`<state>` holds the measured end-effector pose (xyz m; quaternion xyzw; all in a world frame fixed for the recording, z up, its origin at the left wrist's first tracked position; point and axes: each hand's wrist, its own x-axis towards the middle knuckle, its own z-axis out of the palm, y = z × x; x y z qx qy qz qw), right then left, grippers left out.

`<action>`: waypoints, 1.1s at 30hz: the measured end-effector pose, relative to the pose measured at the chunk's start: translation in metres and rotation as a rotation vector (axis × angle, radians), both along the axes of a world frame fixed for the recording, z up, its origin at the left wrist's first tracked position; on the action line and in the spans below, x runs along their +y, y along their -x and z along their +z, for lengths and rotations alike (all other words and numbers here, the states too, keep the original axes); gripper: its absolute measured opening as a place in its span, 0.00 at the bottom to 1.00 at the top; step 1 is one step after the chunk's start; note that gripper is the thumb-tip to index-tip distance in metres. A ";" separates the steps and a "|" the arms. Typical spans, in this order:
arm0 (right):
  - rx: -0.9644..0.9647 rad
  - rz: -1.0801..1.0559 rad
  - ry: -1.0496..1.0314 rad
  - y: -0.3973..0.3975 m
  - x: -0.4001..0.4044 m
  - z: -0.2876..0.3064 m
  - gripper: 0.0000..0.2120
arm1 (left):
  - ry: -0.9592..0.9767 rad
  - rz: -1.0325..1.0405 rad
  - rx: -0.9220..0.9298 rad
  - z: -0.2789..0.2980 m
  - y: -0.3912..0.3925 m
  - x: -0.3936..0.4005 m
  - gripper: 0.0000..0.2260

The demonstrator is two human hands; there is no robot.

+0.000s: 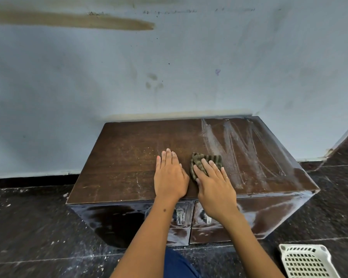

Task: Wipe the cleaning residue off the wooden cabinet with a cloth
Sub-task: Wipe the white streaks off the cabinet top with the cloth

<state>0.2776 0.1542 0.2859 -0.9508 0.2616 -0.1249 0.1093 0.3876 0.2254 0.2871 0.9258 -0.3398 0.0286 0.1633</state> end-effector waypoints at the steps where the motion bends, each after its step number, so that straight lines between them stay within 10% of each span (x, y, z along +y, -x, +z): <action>1: 0.012 0.013 -0.004 -0.011 -0.006 0.004 0.22 | -0.006 -0.001 0.002 0.001 -0.001 -0.001 0.24; 23: 0.128 -0.015 -0.070 -0.049 -0.016 0.021 0.23 | -0.094 0.059 0.163 0.055 -0.005 0.095 0.24; 33: -0.005 0.383 0.002 -0.091 0.169 0.008 0.32 | 0.236 0.346 0.235 0.043 -0.034 0.168 0.20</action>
